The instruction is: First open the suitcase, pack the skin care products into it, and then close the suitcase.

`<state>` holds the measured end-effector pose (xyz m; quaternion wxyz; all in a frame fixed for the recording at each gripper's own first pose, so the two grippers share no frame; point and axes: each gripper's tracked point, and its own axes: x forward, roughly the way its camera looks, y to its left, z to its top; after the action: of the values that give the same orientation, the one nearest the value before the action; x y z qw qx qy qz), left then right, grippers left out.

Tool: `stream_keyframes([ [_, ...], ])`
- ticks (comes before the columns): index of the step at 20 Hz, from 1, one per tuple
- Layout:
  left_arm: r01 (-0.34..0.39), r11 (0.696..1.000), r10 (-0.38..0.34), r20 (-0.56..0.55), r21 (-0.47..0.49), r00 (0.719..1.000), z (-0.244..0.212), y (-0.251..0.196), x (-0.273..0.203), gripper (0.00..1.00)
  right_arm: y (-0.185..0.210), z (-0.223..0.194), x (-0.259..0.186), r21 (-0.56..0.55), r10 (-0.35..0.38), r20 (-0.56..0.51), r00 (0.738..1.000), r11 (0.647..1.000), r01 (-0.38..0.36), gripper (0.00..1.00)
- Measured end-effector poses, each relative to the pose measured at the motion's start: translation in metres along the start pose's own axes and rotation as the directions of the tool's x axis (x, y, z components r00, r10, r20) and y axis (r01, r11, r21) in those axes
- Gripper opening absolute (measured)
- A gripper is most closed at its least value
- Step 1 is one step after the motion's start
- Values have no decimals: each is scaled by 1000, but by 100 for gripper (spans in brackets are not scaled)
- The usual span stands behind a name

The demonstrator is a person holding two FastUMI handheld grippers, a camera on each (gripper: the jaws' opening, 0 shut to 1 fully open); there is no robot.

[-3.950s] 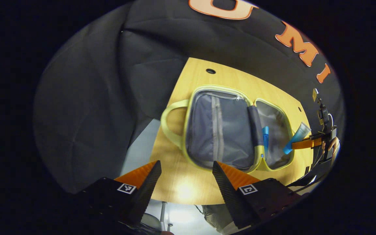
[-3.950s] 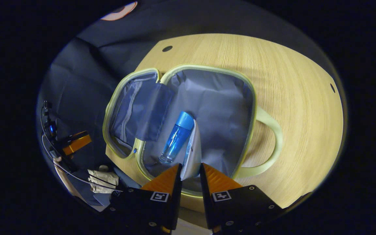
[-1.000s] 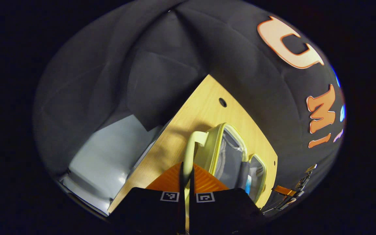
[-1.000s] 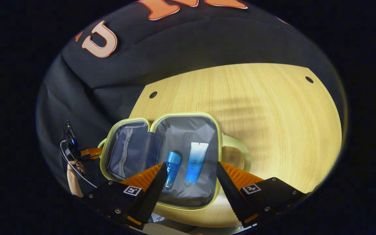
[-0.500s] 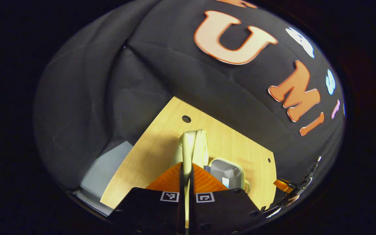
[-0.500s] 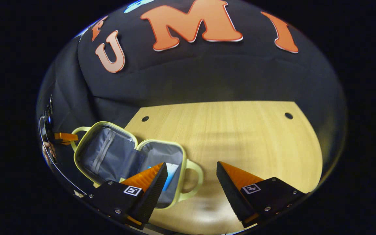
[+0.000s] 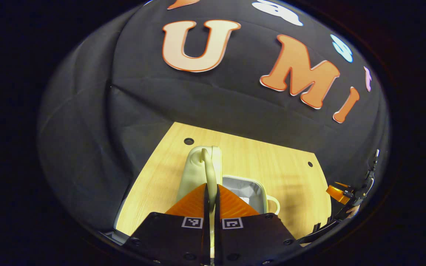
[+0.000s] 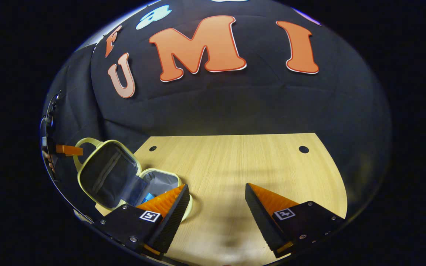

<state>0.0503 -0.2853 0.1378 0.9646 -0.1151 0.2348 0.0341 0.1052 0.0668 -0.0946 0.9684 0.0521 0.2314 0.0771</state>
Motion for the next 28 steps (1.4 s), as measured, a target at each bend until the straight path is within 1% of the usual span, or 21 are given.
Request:
stream_keyframes([
  [5, 25, 997, -24, -17, 79, 1000, -9, -58, 12, 5, -35, -7, -19, 33, -8, 0, 1000, 999, 8, 96],
  [12, 122, 975, -107, -92, 186, 990, -39, -134, 46, 5, -92, -31, -44, 93, -79, -13, 997, 992, 80, 96],
  [14, 178, 967, -155, -132, 183, 979, -54, -161, 56, 5, -104, -35, -50, 113, -98, -15, 995, 989, 100, 96],
  [16, 234, 958, -202, -186, 168, 962, -80, -188, 69, 5, -118, -42, -57, 128, -121, -18, 992, 984, 123, 96],
  [19, 291, 941, -238, -273, 173, 932, -117, -212, 90, 5, -131, -49, -66, 141, -150, -24, 988, 978, 151, 96],
  [21, 308, 935, -239, -325, 177, 915, -143, -219, 108, 5, -139, -53, -69, 148, -164, -28, 986, 975, 166, 96],
  [23, 313, 927, -227, -355, 206, 907, -162, -221, 125, 5, -143, -56, -70, 153, -174, -31, 984, 972, 177, 96],
  [24, 313, 922, -218, -367, 226, 905, -172, -223, 132, 3, -145, -58, -70, 154, -177, -36, 984, 971, 181, 96],
  [25, 313, 917, -208, -375, 246, 904, -183, -224, 137, 5, -144, -59, -69, 155, -177, -41, 983, 971, 181, 96],
  [27, 304, 911, -183, -387, 278, 904, -200, -230, 143, 5, -144, -64, -69, 151, -175, -51, 983, 972, 181, 96],
  [28, 288, 909, -161, -385, 300, 909, -203, -234, 142, 10, -144, -65, -70, 148, -172, -54, 984, 973, 178, 96],
])
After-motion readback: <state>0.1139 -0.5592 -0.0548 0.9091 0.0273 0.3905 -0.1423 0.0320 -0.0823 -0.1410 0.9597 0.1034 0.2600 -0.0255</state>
